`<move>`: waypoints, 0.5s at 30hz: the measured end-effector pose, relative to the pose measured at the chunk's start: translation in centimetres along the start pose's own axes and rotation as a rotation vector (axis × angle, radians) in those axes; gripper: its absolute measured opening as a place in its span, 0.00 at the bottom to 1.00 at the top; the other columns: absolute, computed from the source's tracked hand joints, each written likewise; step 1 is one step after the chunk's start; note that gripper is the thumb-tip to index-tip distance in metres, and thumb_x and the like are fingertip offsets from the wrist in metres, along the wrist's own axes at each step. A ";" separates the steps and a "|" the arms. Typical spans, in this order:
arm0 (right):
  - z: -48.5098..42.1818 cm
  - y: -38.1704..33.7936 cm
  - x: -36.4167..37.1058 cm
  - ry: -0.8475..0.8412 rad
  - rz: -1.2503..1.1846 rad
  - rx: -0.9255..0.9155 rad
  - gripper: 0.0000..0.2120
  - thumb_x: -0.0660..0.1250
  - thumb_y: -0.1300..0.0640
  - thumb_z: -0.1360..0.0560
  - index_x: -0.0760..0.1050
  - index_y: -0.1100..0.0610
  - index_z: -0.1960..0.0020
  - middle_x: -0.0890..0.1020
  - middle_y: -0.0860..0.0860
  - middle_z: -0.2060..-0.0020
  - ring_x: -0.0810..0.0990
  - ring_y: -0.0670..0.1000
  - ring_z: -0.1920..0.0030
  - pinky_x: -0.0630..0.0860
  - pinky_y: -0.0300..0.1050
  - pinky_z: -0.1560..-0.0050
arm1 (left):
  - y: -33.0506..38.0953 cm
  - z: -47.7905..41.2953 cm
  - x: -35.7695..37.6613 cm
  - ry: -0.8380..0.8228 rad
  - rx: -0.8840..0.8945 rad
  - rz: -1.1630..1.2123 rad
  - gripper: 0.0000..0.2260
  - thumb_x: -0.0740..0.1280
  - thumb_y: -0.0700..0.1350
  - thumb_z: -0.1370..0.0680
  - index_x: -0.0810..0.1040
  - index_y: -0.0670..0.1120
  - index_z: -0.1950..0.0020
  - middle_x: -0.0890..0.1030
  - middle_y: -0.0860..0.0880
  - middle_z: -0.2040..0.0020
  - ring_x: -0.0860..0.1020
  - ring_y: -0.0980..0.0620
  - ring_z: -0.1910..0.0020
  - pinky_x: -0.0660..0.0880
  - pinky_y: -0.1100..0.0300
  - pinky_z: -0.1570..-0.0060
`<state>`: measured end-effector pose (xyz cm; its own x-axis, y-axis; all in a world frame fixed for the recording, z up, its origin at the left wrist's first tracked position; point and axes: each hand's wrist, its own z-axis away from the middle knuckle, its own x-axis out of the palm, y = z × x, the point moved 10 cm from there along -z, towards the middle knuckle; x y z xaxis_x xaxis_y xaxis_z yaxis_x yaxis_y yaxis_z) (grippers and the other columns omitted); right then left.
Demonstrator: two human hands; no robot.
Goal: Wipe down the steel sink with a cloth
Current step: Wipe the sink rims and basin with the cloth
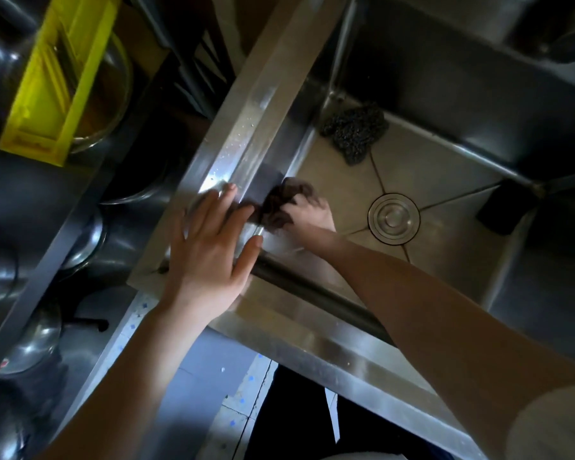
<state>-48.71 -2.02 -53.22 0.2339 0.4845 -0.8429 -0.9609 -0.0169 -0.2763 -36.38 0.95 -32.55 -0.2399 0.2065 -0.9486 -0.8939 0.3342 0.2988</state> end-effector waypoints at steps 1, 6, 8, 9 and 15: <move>-0.5 1.2 -0.6 0.030 -0.040 0.072 0.17 0.65 0.48 0.27 0.75 0.48 0.39 0.74 0.53 0.38 0.72 0.57 0.37 0.64 0.51 0.37 | 0.0 -0.2 -0.2 0.010 0.018 -0.014 0.20 0.55 0.53 0.23 0.76 0.45 0.38 0.69 0.44 0.29 0.65 0.44 0.29 0.58 0.41 0.34; -1.8 7.1 -3.0 0.162 -0.319 0.353 0.20 0.64 0.54 0.26 0.73 0.48 0.34 0.75 0.55 0.38 0.74 0.59 0.38 0.67 0.54 0.35 | 0.1 -1.2 -0.5 0.026 0.076 -0.040 0.19 0.55 0.52 0.22 0.75 0.44 0.38 0.69 0.44 0.29 0.65 0.46 0.29 0.58 0.42 0.36; -1.9 7.6 -3.0 0.145 -0.313 0.335 0.20 0.64 0.54 0.26 0.73 0.48 0.34 0.75 0.56 0.39 0.74 0.60 0.39 0.68 0.53 0.37 | 0.2 -1.6 -0.3 0.010 0.097 -0.051 0.20 0.55 0.53 0.22 0.74 0.44 0.36 0.68 0.45 0.28 0.64 0.45 0.28 0.56 0.43 0.35; -1.7 7.2 -2.6 0.117 -0.288 0.303 0.20 0.64 0.53 0.26 0.73 0.47 0.34 0.75 0.56 0.39 0.74 0.61 0.39 0.68 0.53 0.38 | 0.2 -1.9 -0.2 0.002 0.095 -0.047 0.21 0.54 0.53 0.22 0.74 0.44 0.35 0.68 0.45 0.28 0.63 0.45 0.28 0.55 0.43 0.34; 3.2 2.3 2.3 -0.114 -0.058 -0.022 0.20 0.65 0.48 0.26 0.72 0.48 0.35 0.73 0.54 0.38 0.72 0.58 0.37 0.62 0.50 0.34 | 1.4 -3.1 0.1 -0.012 0.092 -0.050 0.22 0.54 0.54 0.22 0.73 0.47 0.32 0.65 0.47 0.26 0.62 0.47 0.27 0.54 0.40 0.32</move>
<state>-50.83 1.79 -54.30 0.2699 0.5816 -0.7674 -0.9424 -0.0039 -0.3343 -38.79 -1.42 -32.53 -0.1905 0.1987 -0.9614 -0.8661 0.4271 0.2598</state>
